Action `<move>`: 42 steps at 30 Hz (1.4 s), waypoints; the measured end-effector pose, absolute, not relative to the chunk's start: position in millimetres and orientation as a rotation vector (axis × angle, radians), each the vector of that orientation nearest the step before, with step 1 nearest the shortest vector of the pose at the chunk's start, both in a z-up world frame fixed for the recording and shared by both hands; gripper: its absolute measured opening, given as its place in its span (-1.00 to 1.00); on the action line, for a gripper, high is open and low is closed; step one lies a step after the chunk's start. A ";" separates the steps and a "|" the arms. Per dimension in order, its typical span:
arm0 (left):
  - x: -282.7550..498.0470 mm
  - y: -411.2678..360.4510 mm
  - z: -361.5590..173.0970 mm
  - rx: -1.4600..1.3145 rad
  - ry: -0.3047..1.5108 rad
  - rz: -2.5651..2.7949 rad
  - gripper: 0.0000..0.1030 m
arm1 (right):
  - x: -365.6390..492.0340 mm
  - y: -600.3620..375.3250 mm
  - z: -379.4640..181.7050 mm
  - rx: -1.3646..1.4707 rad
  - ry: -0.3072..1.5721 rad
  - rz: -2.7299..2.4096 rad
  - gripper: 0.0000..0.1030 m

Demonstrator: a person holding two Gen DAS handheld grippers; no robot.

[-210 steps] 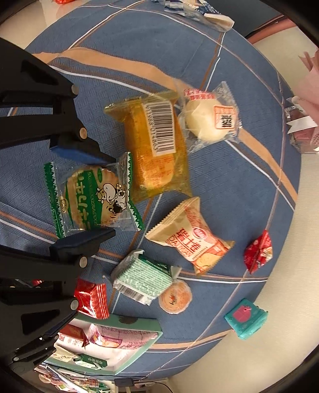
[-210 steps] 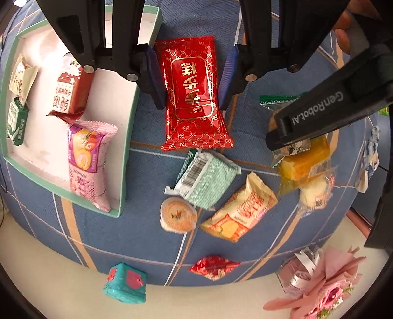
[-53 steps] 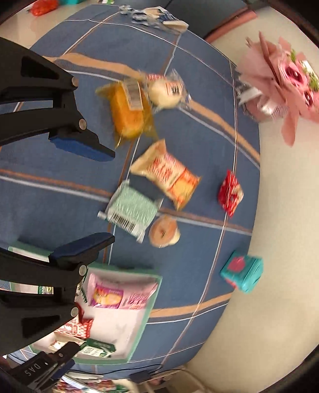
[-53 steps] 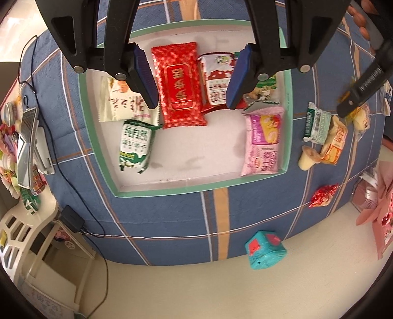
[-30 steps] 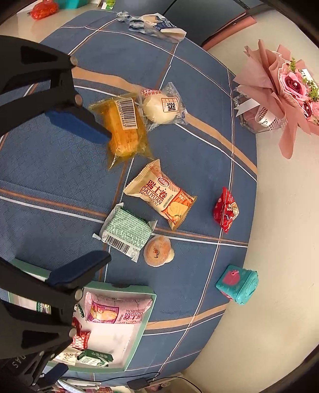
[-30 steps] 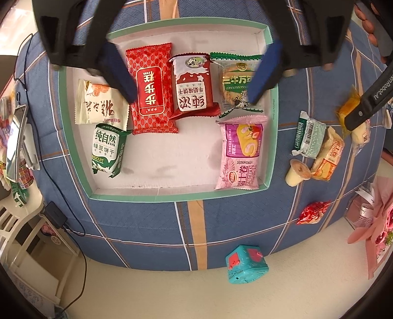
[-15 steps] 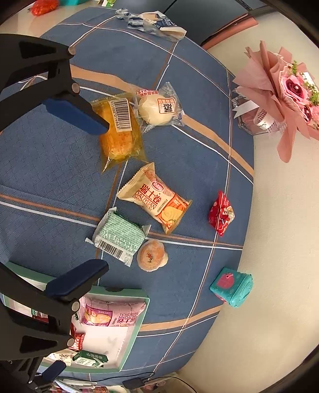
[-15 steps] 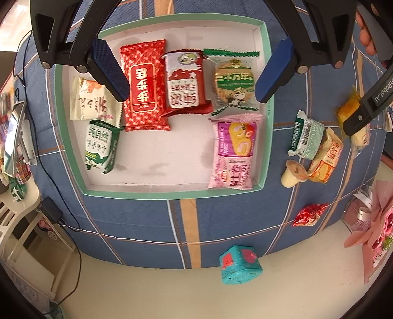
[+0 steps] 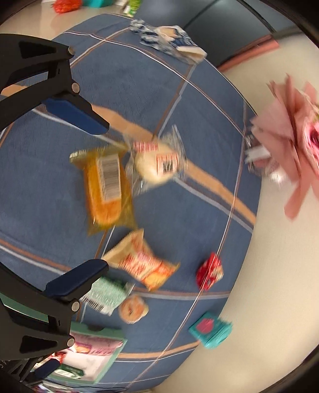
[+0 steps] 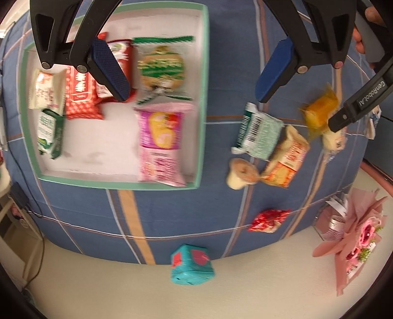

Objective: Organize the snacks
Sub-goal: 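Withdraw both tools from the tray toward the remaining snacks, then move left tool to yellow barcode cake pack while right tool approaches mint-green pack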

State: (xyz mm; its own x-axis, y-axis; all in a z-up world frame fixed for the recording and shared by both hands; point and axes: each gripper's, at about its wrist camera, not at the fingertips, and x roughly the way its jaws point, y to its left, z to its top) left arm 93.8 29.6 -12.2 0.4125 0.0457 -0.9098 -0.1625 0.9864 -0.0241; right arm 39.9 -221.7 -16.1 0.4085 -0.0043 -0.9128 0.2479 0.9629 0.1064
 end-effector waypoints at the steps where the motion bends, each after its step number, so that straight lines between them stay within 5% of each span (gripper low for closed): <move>1: 95.0 36.0 -13.2 -0.132 1.140 0.139 0.96 | 41.8 -217.2 -15.5 0.241 1.133 -0.153 1.00; 30: 138.2 51.1 -73.3 -0.238 1.234 0.122 0.98 | 119.2 -153.3 -67.7 0.159 1.180 -0.087 0.96; 36: 138.3 55.1 -86.1 -0.281 1.263 0.110 0.99 | 125.1 -151.2 -79.6 0.163 1.195 -0.088 0.86; 42: 138.5 53.1 -89.4 -0.263 1.293 0.129 0.99 | 125.9 -152.8 -82.8 0.177 1.199 -0.088 0.46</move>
